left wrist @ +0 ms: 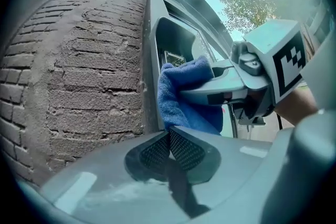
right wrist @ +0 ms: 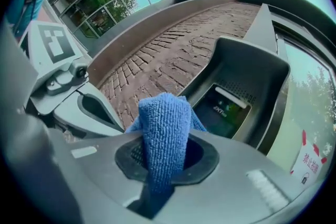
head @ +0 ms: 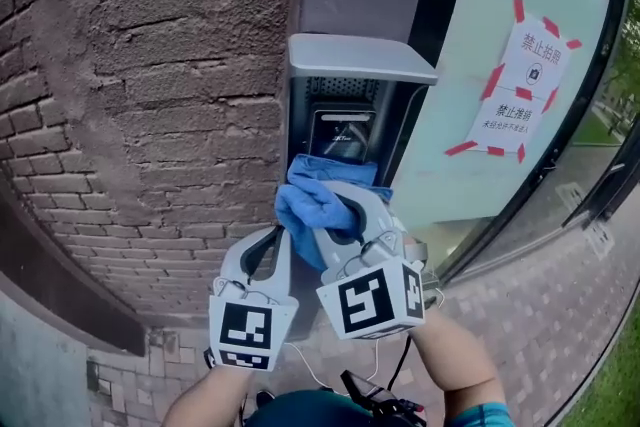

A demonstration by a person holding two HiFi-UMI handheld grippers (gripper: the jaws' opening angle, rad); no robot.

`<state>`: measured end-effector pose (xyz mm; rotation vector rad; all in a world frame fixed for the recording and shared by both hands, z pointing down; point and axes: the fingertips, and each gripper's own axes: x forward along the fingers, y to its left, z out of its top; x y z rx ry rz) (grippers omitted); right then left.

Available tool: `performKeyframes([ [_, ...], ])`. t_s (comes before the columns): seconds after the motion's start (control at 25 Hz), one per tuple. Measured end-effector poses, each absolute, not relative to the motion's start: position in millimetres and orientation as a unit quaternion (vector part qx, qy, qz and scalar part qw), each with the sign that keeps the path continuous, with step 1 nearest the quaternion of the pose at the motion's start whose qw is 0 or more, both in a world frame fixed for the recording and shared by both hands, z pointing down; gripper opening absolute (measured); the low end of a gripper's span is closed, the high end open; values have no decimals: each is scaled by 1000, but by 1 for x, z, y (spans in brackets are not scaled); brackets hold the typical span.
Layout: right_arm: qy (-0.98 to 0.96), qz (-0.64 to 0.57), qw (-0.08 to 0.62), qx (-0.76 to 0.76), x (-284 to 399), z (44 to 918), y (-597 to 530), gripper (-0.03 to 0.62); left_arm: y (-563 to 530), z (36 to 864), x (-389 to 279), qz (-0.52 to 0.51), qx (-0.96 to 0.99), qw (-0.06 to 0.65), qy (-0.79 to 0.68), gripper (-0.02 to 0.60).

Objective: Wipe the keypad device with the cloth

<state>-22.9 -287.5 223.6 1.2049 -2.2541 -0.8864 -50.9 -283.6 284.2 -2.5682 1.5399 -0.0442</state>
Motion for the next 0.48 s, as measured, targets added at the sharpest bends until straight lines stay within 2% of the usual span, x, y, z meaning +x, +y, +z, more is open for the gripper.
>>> performKeyframes([
  [0.28,-824,-282,255,419,-6,245,-289,43,-283,290,-39,-17,-861,69,503,-6],
  [0.36,-823,-296,215,434,2,221,-289,43,-279,282,-37,-6,-863,73,500,-6],
  [0.48,-804,-318,113,490,26,157,-282,43,-274,269,-33,8,-864,83,497,-6],
])
